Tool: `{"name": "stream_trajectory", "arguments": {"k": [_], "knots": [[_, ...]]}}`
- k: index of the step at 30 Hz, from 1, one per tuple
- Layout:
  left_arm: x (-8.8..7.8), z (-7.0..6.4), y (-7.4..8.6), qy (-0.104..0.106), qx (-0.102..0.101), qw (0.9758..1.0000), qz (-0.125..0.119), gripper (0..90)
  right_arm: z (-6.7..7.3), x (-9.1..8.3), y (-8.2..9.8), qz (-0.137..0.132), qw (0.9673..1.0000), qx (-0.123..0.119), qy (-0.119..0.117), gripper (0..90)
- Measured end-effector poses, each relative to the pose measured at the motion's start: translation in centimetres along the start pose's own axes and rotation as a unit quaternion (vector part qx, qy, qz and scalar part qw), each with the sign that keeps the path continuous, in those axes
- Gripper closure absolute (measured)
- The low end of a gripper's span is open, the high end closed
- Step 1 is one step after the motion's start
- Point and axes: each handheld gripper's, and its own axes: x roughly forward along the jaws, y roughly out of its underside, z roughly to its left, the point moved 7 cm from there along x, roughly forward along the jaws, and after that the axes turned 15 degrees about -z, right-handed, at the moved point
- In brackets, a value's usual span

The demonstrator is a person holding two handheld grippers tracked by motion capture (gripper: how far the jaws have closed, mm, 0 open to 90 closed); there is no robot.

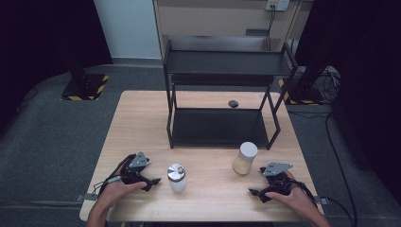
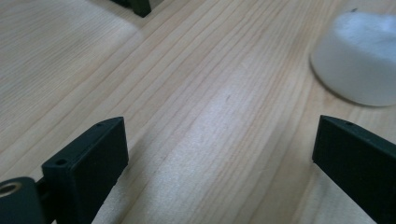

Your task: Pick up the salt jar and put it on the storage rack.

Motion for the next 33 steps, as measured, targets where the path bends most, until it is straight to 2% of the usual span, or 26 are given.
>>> {"name": "stream_trajectory", "arguments": {"k": [4, 7, 15, 33], "knots": [[-0.1, -0.2, -0.1, 0.009, 0.004, 1.0, 0.001, 2.7, 0.0, 0.0, 0.0, 0.0, 1.0, 0.0, 0.0, 1.3], [-0.1, -0.4, -0.3, 0.03, 0.008, 0.9995, 0.002, 2.9, 0.0, 0.0, 0.0, 0.0, 1.0, 0.0, 0.0, 1.3], [0.0, -0.8, -0.7, 0.06, 0.016, 0.9981, -0.001, 3.2, 0.0, 0.0, 0.0, 0.0, 1.0, 0.0, 0.0, 1.3], [0.7, -1.7, -1.9, 0.094, 0.033, 0.995, -0.01, 2.9, 0.0, 0.0, 0.0, 0.0, 1.0, 0.0, 0.0, 1.3]]}}
